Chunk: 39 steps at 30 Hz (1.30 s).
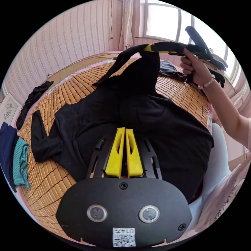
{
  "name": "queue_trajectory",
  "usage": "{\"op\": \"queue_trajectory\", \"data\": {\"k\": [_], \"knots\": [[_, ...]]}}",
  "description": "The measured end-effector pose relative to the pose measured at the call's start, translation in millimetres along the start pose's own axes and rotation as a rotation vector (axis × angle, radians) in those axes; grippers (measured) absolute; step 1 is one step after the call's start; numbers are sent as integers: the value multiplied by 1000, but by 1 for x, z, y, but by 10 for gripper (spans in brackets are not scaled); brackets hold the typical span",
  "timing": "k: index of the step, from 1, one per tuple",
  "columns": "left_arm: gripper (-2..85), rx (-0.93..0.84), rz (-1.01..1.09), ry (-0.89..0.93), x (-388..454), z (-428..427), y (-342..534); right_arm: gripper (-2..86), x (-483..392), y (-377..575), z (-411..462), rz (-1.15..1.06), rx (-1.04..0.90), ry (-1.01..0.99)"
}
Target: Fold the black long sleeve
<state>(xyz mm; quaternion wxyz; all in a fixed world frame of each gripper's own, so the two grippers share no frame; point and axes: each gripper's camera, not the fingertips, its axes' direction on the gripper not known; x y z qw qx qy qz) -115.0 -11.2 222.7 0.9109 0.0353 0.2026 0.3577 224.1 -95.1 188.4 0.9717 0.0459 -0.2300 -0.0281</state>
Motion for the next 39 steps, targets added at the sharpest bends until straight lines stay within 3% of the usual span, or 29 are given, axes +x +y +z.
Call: {"op": "queue_trajectory", "data": {"k": [4, 8, 12, 17, 21, 24, 28, 34, 39], "knots": [[19, 19, 52, -117, 13, -23, -4, 25, 7, 50, -75, 37, -33, 190], [28, 43, 90, -103, 29, -36, -22, 59, 25, 59, -75, 63, -148, 216], [33, 40, 91, -21, 39, -23, -42, 83, 21, 47, -31, 1, -233, 117], [36, 7, 125, -18, 54, 1, -70, 127, 9, 26, 40, -89, -320, 189], [33, 5, 135, -5, 57, 6, -73, 63, 31, 38, 99, -53, -563, 105], [17, 37, 132, 15, 55, 2, -65, 12, 40, 54, 45, 30, -335, 116], [1, 103, 133, 53, 54, -19, -45, 0, 41, 111, -75, 171, 38, 379], [-3, 157, 76, 156, 46, -56, 18, -2, 31, 216, -165, 320, -15, 438], [-6, 163, -66, 197, 35, -88, 107, -1, 13, 267, -190, 343, -121, 508]]}}
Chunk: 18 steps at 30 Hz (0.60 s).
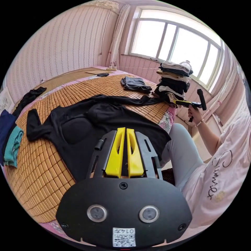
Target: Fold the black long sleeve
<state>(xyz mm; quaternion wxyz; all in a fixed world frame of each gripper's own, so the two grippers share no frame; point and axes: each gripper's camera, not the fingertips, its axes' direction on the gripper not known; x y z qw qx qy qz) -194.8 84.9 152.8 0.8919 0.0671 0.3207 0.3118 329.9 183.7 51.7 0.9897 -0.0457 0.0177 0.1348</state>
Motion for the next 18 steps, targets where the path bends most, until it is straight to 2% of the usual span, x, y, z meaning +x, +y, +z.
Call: {"op": "queue_trajectory", "data": {"k": [5, 9, 12, 18], "knots": [[-9, 54, -194, -72, 0, -61, 112, 14, -1, 1, -4, -57, -35, -2], [-10, 79, -285, -151, 1, -87, 148, 52, -5, -13, -2, -67, -12, -83], [-9, 84, -279, -163, 1, -86, 139, 63, -7, -22, 9, -61, 8, -63], [-2, 93, -52, -146, 15, -29, 41, 78, 16, -33, 32, -17, 6, -28]]}}
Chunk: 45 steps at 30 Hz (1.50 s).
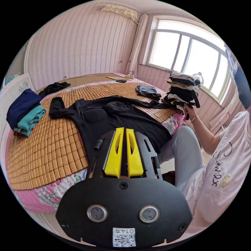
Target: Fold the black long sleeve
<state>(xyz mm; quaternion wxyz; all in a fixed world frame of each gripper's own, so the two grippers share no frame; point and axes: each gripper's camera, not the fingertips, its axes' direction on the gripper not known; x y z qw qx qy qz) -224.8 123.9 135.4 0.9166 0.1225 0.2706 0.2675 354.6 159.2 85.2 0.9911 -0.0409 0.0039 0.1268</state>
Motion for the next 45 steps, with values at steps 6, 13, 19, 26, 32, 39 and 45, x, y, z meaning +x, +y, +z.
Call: {"op": "queue_trajectory", "data": {"k": [6, 13, 19, 26, 32, 39, 45], "knots": [[10, 14, 183, 64, 25, 105, -133, 80, 20, -19, 23, -101, -42, 62], [23, -151, 241, -183, 15, 260, -255, 91, 26, -40, 63, -236, -132, 100], [61, -416, 92, -101, -27, 377, -267, 50, 43, -45, 83, -249, -192, 2], [-6, -274, 42, -113, -51, 363, -279, 7, 66, -44, 47, -226, -228, -170], [-8, -183, 28, -98, -52, 360, -285, -1, 84, -30, -19, -189, -210, -281], [-5, -228, -17, -149, -47, 378, -276, -2, 105, -23, 10, -129, -229, -97], [-8, -108, 16, -112, -40, 340, -282, -3, 105, -23, -34, -156, -119, -231]]}}
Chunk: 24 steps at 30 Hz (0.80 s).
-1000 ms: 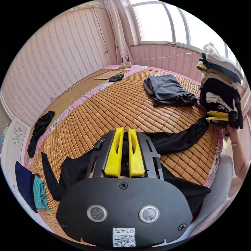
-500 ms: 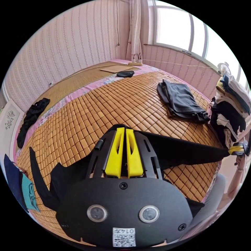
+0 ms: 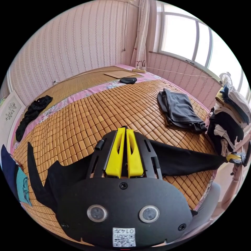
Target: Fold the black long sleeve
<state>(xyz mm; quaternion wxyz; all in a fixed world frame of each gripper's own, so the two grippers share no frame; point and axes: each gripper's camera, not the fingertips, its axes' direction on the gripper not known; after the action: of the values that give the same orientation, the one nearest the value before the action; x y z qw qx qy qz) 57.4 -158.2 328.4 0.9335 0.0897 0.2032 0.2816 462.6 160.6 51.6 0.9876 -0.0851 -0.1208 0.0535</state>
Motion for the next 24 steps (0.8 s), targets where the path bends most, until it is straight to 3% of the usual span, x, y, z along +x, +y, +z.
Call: {"op": "queue_trajectory", "data": {"k": [4, 9, 18, 24], "knots": [[-9, 56, 12, -21, 0, -20, 11, -2, -13, 13, -52, -66, 108, -80], [-10, 149, 11, -10, 3, -39, 12, -1, -20, 13, -78, -104, 88, -126], [2, -113, 18, -58, 31, 59, -6, 12, 30, -26, 58, 9, -315, 150], [51, -52, 63, -112, 41, 31, -21, 52, 26, 0, 35, 33, -204, 192]]}}
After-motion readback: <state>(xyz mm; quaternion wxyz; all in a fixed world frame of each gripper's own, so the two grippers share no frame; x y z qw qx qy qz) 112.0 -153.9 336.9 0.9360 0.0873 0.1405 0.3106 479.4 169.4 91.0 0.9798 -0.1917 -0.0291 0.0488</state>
